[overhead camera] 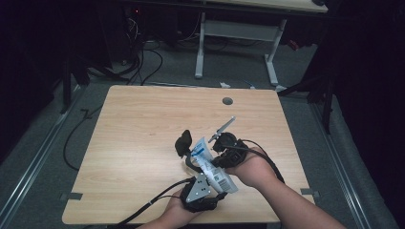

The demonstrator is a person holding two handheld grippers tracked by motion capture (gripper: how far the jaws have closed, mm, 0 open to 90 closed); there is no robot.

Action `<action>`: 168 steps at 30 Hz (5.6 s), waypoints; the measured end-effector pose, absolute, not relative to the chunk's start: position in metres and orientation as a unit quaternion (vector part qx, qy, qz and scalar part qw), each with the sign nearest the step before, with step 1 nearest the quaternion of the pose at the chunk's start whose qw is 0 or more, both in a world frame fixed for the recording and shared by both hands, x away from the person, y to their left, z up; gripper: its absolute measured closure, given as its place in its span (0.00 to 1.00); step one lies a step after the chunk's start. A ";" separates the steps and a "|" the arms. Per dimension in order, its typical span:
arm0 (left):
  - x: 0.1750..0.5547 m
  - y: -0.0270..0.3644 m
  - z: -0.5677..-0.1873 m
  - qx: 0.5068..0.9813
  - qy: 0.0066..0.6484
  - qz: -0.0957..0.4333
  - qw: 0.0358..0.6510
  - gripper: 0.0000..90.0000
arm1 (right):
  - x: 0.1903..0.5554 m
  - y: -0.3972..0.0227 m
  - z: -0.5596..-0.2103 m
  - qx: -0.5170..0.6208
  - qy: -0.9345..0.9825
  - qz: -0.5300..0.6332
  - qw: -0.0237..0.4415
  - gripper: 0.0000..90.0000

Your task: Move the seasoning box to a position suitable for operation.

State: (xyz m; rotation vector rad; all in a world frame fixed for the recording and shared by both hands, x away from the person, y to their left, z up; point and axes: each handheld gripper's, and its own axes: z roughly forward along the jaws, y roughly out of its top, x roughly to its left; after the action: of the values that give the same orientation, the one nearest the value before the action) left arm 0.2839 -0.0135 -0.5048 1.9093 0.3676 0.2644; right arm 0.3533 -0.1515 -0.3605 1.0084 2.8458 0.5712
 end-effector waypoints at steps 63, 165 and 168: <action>0.283 -0.015 -0.494 0.799 0.143 0.116 0.573 0.58 | 0.363 -0.145 -0.363 0.316 0.931 0.176 0.045 0.99; 0.289 -0.014 -0.485 0.789 0.149 0.128 0.583 0.59 | 0.371 -0.140 -0.351 0.305 0.934 0.175 0.056 0.99; 0.288 -0.014 -0.485 0.789 0.149 0.128 0.582 0.59 | 0.371 -0.140 -0.351 0.306 0.934 0.175 0.056 0.99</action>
State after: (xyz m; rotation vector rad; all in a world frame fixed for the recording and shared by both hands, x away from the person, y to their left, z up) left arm 0.2884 -0.0138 -0.4853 1.8422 0.3490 0.2990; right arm 0.3711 -0.1396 -0.3515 0.9285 2.8349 0.5316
